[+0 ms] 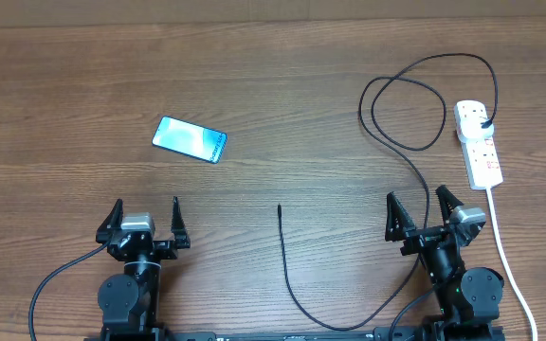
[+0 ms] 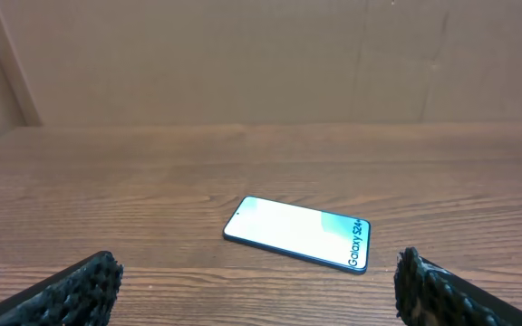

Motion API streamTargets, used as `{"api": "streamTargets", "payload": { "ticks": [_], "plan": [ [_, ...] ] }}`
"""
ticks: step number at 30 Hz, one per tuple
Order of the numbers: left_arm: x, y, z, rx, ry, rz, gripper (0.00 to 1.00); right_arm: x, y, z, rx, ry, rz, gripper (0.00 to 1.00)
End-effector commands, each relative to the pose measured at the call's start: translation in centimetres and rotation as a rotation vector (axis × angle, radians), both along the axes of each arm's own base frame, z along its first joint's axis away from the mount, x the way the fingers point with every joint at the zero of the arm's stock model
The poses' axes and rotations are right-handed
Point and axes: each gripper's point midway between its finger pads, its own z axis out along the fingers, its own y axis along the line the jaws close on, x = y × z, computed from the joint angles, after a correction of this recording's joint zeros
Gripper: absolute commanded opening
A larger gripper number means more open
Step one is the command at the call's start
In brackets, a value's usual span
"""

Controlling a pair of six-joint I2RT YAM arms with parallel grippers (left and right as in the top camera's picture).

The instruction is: Plug charger to phone and switch on socket

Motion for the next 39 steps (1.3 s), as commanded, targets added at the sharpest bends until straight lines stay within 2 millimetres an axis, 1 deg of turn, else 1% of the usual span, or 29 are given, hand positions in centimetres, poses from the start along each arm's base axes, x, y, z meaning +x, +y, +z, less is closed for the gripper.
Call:
{"api": "streamTargets", "payload": {
  "ticks": [1,8,14,17,23,27,30,35,39],
  "plan": [
    [0.0,0.0,0.0,0.017,-0.004,-0.004,1.00,0.0,-0.2,-0.2,-0.007,-0.005,-0.011,1.00],
    [-0.1,0.0,0.4,0.011,-0.010,-0.004,1.00,0.0,-0.2,-0.2,-0.007,-0.005,-0.011,1.00],
    [-0.4,0.0,1.6,-0.005,0.007,-0.002,1.00,0.0,-0.2,-0.2,-0.007,-0.005,-0.011,1.00],
    [-0.6,0.0,2.7,-0.005,0.027,-0.002,1.00,0.0,-0.2,-0.2,-0.007,-0.005,-0.011,1.00],
    [-0.4,0.1,6.4,-0.005,0.023,0.002,1.00,0.0,-0.2,-0.2,-0.007,-0.005,-0.011,1.00],
    [0.4,0.7,8.3,-0.051,0.053,0.044,1.00,0.0,-0.2,-0.2,-0.007,-0.005,-0.011,1.00],
    [1.4,1.0,9.3,-0.094,0.107,0.064,1.00,0.0,-0.2,-0.2,-0.007,-0.005,-0.011,1.00],
    [3.5,1.0,10.6,-0.173,0.226,0.086,1.00,0.0,-0.2,-0.2,-0.007,-0.005,-0.011,1.00],
    [5.3,0.9,11.4,-0.189,0.332,0.089,1.00,0.0,-0.2,-0.2,-0.007,-0.005,-0.011,1.00]
  ]
}}
